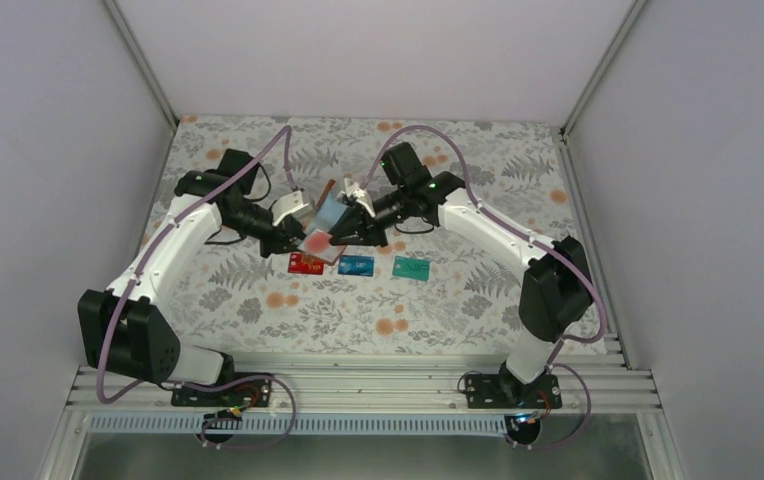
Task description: Take the credit cards out of the card holder
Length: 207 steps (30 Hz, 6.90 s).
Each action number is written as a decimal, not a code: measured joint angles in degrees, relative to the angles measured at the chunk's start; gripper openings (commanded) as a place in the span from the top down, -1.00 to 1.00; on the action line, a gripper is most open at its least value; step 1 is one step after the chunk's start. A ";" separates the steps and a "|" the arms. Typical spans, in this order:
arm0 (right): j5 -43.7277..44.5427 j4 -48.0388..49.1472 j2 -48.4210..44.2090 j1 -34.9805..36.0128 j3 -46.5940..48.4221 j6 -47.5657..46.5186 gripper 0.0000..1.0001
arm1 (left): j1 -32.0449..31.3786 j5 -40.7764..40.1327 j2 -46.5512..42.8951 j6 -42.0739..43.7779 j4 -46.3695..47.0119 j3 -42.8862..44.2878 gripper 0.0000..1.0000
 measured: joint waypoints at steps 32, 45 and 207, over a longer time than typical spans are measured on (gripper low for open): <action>4.76 8.44 -8.52 -2.38 -4.70 9.53 0.92 | -0.24 3.37 -1.77 0.22 2.21 -1.07 0.59; 1.57 10.16 -7.74 -0.85 -4.83 9.57 0.82 | -0.22 9.03 -1.01 -1.99 2.95 -0.81 0.95; 6.45 5.55 -11.65 -2.14 -4.59 9.64 0.92 | -0.96 4.94 -4.37 0.92 7.74 -6.84 0.95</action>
